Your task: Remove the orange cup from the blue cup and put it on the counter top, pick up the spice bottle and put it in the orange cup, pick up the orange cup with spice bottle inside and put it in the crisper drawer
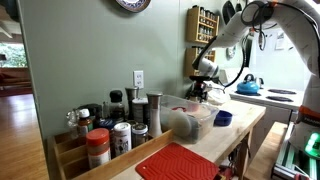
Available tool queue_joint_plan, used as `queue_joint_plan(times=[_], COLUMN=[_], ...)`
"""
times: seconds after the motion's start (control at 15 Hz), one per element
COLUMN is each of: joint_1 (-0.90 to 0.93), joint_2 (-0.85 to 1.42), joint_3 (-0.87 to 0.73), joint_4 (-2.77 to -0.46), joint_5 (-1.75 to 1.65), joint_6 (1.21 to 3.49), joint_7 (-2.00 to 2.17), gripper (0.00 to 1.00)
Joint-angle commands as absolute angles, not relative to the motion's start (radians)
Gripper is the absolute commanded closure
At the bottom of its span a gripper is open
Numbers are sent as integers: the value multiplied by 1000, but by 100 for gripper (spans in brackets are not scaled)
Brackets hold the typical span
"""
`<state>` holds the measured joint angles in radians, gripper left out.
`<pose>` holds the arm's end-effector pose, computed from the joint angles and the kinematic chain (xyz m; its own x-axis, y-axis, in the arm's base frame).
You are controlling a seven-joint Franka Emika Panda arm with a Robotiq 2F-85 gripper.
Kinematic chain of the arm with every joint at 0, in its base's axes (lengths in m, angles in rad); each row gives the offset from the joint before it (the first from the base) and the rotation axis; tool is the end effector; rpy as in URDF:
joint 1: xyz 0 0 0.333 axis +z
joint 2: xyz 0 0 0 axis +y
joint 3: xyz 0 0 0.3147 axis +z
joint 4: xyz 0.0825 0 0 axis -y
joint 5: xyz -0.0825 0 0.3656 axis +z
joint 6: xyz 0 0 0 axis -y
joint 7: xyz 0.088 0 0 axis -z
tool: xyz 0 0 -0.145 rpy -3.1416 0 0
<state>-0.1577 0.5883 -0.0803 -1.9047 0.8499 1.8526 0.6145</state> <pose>0.5490 -0.0448 0.1594 0.1129 -0.6270 -0.7708 -0.9784 -0.2055 0.0239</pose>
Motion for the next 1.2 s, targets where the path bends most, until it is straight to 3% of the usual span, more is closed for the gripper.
queue_joint_plan(times=[0.0, 0.2, 1.13], joint_1=[-185, -180, -152], joint_2=[644, 659, 696], joint_3=[-76, -92, -113], joint_4=[-1869, -1869, -1849], joint_5=[1000, 1057, 1038], joint_6=[1769, 1752, 1735], joint_7=[621, 596, 539], gripper=[4, 0, 0])
